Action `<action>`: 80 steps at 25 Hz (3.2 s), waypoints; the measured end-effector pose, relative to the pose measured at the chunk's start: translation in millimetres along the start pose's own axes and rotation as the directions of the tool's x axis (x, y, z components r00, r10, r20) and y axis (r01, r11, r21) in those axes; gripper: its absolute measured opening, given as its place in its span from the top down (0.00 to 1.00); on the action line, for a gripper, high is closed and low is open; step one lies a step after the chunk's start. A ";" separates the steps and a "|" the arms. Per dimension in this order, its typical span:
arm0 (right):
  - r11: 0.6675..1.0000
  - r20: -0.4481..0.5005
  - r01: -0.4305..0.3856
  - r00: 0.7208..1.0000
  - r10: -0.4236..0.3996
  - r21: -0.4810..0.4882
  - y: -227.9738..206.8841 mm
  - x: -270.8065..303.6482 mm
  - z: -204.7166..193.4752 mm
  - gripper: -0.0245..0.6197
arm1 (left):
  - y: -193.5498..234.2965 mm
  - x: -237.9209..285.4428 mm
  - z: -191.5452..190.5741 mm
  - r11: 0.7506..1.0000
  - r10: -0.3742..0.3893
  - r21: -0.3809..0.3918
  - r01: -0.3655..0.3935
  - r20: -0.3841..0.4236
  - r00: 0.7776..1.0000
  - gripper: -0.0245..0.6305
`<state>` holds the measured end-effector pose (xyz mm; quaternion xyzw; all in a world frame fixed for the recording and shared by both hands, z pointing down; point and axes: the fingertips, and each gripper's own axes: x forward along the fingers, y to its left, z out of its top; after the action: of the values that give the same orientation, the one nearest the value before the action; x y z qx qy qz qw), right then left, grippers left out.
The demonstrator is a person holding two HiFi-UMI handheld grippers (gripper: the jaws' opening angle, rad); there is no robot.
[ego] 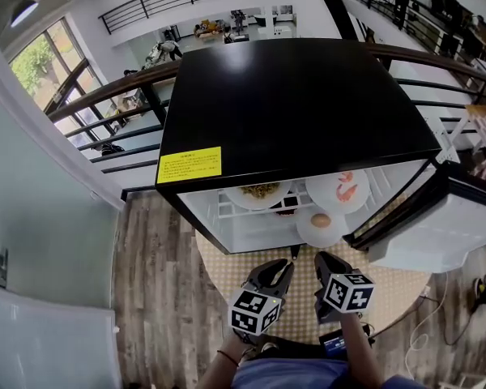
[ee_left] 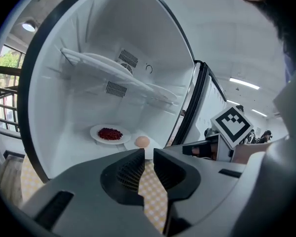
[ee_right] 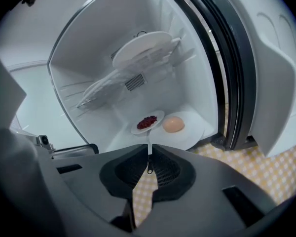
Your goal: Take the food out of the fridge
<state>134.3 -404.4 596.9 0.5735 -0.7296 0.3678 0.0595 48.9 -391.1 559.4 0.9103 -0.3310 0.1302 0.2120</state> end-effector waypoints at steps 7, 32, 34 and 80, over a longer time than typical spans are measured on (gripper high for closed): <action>0.985 -0.043 0.011 0.999 -0.003 0.170 -30.9 23.1 -8.8 0.77 | 5.1 42.0 -16.4 0.999 -0.053 0.008 0.053 -0.064 0.997 0.83; 0.814 0.054 0.009 0.997 -0.049 0.581 -67.9 42.9 -4.3 0.80 | -10.7 46.4 -43.3 0.992 -0.108 0.046 0.116 -0.159 0.981 0.81; 0.809 0.067 -0.004 0.997 -0.043 0.588 -65.9 37.4 -3.7 0.83 | -12.2 42.0 -44.0 0.993 -0.106 0.041 0.113 -0.156 0.982 0.81; 0.724 0.171 -0.290 0.957 0.235 0.626 78.0 -94.9 -50.0 0.92 | -36.0 -130.4 -7.4 0.996 0.013 0.081 -0.022 0.107 0.994 0.81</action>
<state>80.7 -293.3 548.1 0.4637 -0.6342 0.5772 -0.2230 -25.5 -291.3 505.9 0.9209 -0.3442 0.0966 0.1554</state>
